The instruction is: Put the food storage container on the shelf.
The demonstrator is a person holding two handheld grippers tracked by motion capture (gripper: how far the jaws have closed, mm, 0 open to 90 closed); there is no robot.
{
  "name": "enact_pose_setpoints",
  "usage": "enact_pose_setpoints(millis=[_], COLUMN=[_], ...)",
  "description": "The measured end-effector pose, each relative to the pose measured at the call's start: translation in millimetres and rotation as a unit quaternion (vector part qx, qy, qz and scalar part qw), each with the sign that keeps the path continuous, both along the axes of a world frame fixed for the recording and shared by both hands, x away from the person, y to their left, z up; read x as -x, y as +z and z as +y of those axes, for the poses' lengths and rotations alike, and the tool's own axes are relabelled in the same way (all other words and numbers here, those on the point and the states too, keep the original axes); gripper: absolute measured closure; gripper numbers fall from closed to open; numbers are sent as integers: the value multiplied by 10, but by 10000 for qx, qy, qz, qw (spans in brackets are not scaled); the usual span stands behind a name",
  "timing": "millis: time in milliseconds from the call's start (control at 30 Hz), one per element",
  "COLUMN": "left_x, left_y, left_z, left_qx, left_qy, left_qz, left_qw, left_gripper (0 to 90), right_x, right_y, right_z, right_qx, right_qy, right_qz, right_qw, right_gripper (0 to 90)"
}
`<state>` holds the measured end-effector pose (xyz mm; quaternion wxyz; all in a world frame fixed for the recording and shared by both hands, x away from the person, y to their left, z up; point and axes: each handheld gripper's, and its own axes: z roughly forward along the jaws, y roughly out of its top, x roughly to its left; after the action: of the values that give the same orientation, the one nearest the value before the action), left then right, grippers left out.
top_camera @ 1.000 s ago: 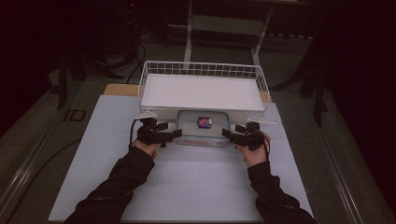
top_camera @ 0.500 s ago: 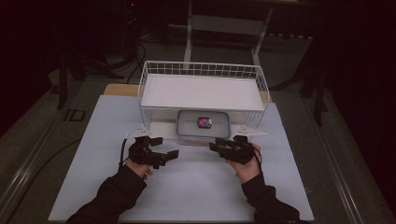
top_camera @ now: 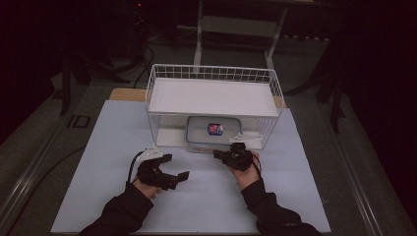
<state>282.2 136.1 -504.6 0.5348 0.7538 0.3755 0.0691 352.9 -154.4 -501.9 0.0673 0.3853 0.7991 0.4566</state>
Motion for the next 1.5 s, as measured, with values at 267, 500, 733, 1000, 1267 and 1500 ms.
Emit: enact_pose_setpoints(millis=[267,500,733,1000,1267,1500], left_x=[8,4,20,30,30,104], left_y=[-13,-47,-48,-30,-39,42], left_z=[-18,-34,-55,-23,-37,-87], left_qx=[-114,-148,-183,-141,-237,-632], left_qy=[-52,-110,-163,-46,-57,36], left_qz=[-71,-5,-70,-242,-220,-715], left_qw=[9999,9998,9997,9996,9995,9954], left_gripper=[0,0,0,0,0,0], right_x=[-149,-282,-460,-595,-605,-466], right_y=[-34,-62,-85,-69,-98,-29], right_z=[68,73,103,79,102,50], right_qx=[133,117,91,-52,-94,-40], right_qy=[-94,-248,-438,-570,-555,-393], right_qz=[-21,-24,-46,16,23,-100], right_qw=[9999,9996,9990,9984,9984,9992], right_gripper=[900,900,899,900,899,817])
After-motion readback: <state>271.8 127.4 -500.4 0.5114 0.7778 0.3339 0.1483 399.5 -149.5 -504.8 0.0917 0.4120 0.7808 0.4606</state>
